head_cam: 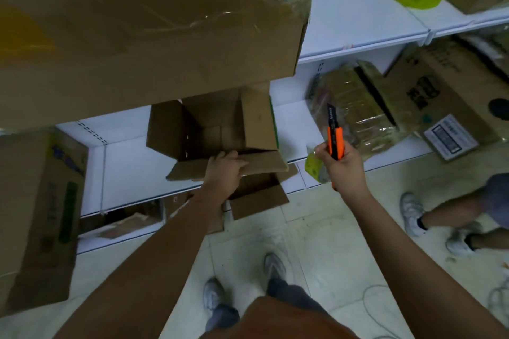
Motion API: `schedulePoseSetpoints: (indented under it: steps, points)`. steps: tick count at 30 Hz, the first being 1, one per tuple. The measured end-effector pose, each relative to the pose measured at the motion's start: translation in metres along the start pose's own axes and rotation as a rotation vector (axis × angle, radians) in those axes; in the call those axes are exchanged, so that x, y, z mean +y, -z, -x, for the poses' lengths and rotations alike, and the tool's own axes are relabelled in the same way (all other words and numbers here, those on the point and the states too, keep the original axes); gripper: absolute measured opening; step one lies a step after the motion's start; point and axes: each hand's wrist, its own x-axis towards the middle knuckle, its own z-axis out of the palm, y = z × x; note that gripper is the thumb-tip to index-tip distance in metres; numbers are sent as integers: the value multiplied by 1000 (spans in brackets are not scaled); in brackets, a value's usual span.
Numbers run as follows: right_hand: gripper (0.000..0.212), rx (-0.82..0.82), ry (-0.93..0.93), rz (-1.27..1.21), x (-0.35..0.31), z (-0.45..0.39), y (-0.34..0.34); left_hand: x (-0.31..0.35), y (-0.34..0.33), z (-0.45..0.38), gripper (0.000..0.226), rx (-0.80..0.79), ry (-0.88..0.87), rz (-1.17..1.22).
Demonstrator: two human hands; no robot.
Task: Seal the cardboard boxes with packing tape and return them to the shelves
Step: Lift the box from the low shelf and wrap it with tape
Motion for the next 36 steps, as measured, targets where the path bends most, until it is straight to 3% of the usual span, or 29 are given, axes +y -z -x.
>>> schedulePoseSetpoints:
  steps: [6, 8, 12, 16, 23, 26, 30, 32, 36]
  points:
    - [10, -135, 8, 104, 16, -11, -3, -35, -1, 53, 40, 61, -124, 14]
    - [9, -220, 2, 112, 15, -9, -11, -64, 5, 78, 20, 129, -88, -58]
    - [9, -332, 52, 79, 7, -3, -28, -123, 7, 105, 48, 72, -75, -135]
    - [12, -436, 114, 89, 3, -3, -50, -141, 5, 107, 44, 69, -125, -148]
    - [14, -344, 107, 126, 24, -21, -67, -146, 5, 89, 36, 85, -112, -93]
    - [19, -320, 103, 98, 28, -29, -70, -139, 11, 93, 26, 87, 32, -28]
    - [18, -400, 142, 151, 25, -33, -71, -126, 16, 80, 42, 100, 234, -160]
    - [18, -417, 132, 176, 29, -32, -72, -122, 23, 62, 53, 189, 328, -99]
    - [18, -429, 87, 186, 41, -22, -73, -118, 40, 20, 97, 297, 426, 105]
